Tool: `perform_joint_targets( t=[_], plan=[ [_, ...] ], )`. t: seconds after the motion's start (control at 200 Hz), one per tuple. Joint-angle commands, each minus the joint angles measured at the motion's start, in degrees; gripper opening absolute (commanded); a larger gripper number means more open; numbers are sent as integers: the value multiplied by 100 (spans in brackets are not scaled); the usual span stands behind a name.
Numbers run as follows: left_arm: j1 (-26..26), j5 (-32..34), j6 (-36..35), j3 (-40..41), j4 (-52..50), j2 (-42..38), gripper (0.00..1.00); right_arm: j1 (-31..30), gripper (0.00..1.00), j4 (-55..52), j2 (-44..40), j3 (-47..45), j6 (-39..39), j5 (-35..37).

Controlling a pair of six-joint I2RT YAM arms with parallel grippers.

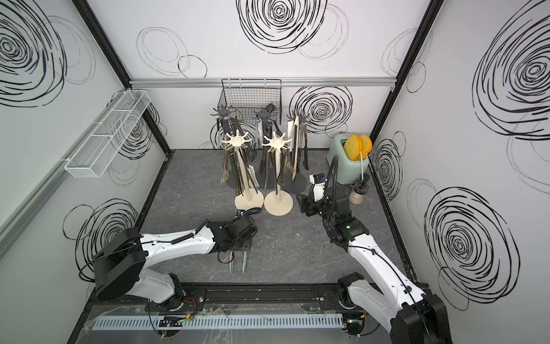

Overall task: Hang food tongs on kitchen utensil racks
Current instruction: Pick up the food tongs from the center of the board.

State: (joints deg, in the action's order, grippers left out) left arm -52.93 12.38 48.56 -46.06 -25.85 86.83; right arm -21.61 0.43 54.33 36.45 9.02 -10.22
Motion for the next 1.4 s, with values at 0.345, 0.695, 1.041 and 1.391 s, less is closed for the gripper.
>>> perform_joint_targets(
  t=[0.345, 0.695, 1.041, 1.391],
  plan=[
    [10, 231, 162, -355, -271, 872, 26, 8, 72, 132, -153, -172, 30, -174],
    [2, 300, 364, -14, -480, 517, 0, 91, 73, 142, -140, -168, 38, -259],
    [-39, 422, 628, 425, -649, -188, 0, 99, 73, 74, -140, -137, 28, -212],
    [-599, 990, 830, 874, -365, -1378, 0, 104, 73, -47, -181, -84, 90, 107]
  ],
)
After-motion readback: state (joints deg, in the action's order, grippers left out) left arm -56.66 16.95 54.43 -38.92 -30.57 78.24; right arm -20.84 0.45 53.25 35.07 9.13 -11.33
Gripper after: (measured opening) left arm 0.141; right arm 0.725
